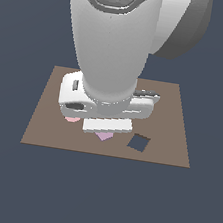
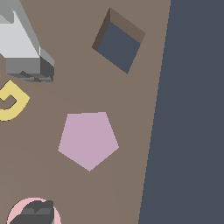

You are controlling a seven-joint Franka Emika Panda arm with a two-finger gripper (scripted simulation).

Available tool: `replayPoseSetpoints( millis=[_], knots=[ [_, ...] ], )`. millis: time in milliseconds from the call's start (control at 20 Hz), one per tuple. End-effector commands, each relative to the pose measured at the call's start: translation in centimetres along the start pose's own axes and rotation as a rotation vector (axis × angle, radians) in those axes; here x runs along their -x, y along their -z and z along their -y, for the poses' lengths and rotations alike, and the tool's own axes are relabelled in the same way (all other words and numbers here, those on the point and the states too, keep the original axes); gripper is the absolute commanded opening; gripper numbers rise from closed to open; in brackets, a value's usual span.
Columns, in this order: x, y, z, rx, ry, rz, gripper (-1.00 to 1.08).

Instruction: Insert a designated object into the corresponding slot on a board.

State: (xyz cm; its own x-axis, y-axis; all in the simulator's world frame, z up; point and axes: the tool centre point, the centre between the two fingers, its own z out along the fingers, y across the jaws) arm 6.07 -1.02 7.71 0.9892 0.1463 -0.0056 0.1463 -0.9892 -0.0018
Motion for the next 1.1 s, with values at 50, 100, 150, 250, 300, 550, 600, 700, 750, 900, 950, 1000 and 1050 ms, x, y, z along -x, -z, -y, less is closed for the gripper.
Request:
replayPoseSetpoints(
  millis=[50, 100, 150, 250, 300, 550, 600, 700, 750, 900, 950, 1000, 1050],
  knots=[
    [-1.1, -1.3, -0.4, 0.001, 0.025, -0.003, 1.0],
    [-1.3, -1.6, -0.5, 0.001, 0.031, -0.004, 1.0],
    [-1.5, -1.8, -0.6, 0.001, 0.035, -0.004, 1.0],
    [-1.9, -2.2, -0.7, 0.002, 0.042, -0.005, 1.0],
    [-2.0, -2.3, -0.7, 0.002, 0.045, -0.005, 1.0],
    [-2.3, -2.6, -0.8, 0.002, 0.051, -0.005, 1.0],
    [-2.2, -2.6, -0.8, 0.002, 0.05, -0.005, 1.0],
    [-2.2, -2.7, -0.8, 0.002, 0.05, -0.005, 1.0],
    [-2.2, -2.9, -0.8, 0.002, 0.05, -0.005, 1.0],
    [-2.3, -3.8, -0.8, 0.002, 0.052, -0.005, 1.0],
    [-2.3, -4.1, -0.8, 0.002, 0.052, -0.005, 1.0],
    [-2.4, -4.4, -0.8, 0.002, 0.053, -0.005, 1.0],
    [-2.4, -4.6, -0.8, 0.002, 0.053, -0.005, 1.0]
  ],
)
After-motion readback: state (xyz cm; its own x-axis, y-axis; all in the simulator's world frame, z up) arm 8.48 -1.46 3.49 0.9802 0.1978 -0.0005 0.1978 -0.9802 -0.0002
